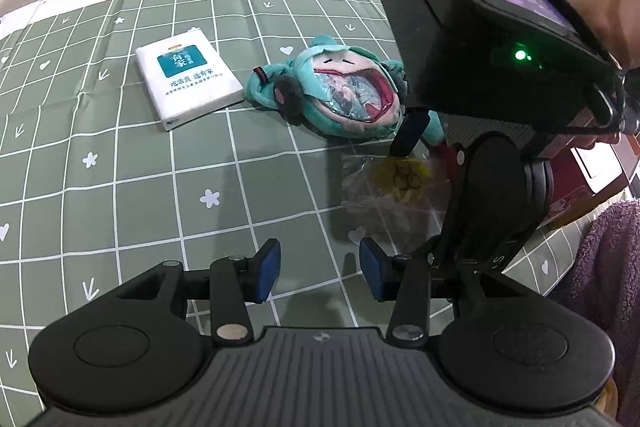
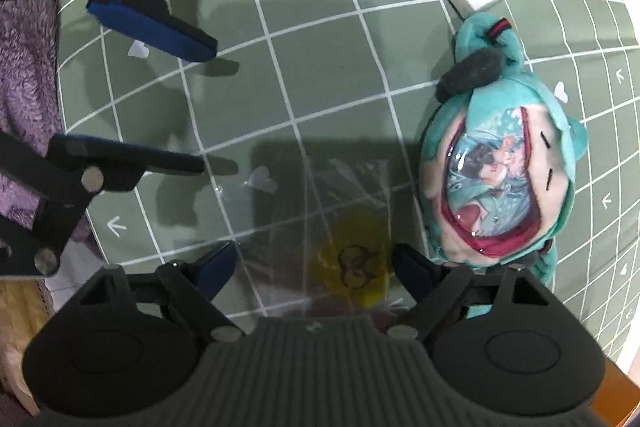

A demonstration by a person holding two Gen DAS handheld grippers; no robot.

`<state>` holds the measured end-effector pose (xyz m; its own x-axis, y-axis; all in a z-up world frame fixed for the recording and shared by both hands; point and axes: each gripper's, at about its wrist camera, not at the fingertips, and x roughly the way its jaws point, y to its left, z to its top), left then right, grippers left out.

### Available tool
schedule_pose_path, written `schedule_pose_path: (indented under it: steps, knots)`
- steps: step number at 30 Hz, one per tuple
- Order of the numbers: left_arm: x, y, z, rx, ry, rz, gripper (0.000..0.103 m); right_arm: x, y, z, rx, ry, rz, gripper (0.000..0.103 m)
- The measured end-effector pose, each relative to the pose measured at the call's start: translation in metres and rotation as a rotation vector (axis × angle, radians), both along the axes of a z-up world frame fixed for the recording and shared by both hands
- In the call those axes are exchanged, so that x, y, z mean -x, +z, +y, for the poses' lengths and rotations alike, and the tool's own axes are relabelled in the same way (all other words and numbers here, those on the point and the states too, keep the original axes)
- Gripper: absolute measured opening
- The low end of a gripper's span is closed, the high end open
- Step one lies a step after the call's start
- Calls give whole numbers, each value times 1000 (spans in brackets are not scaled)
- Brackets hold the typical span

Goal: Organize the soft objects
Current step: 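Grasp the clear plastic bag with the right gripper while the left gripper grasps the teal doll plush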

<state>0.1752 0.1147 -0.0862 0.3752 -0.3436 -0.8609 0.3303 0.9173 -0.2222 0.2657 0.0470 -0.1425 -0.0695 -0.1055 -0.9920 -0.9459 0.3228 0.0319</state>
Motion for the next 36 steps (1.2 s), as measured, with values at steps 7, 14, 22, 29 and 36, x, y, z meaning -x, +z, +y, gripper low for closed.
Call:
schedule_pose_path:
  steps: [7, 14, 22, 29, 36]
  knots:
    - [2, 1, 3, 0, 18, -1, 52, 9, 8, 5, -29, 5, -9, 62]
    - [5, 5, 2, -13, 29, -7, 52, 7, 19, -7, -64, -48, -44, 0]
    - [12, 23, -1, -33, -32, -86, 52, 6, 58, -31, -184, -157, -108, 0]
    - [-5, 34, -11, -67, -107, -228, 79, -23, 111, -71, -295, -354, -216, 0]
    - [-47, 31, -34, -96, -281, -321, 88, -71, 116, -99, -315, -516, -254, 0]
